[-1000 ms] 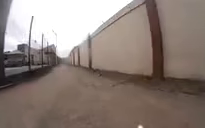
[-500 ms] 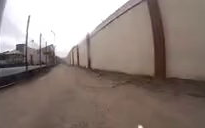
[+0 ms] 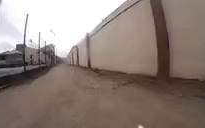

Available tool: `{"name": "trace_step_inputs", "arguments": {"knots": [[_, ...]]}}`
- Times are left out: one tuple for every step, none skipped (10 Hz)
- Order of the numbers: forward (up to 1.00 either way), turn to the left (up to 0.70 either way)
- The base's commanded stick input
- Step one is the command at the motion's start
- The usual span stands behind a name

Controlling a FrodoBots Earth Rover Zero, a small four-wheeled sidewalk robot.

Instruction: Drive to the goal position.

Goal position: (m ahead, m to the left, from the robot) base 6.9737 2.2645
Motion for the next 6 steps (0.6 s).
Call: {"name": "trace_step_inputs", "arguments": {"knots": [[0.30,0.00],[0.30,0.00],[0.30,0.00],[0.30,0.00],[0.30,0.00],[0.30,0.00]]}}
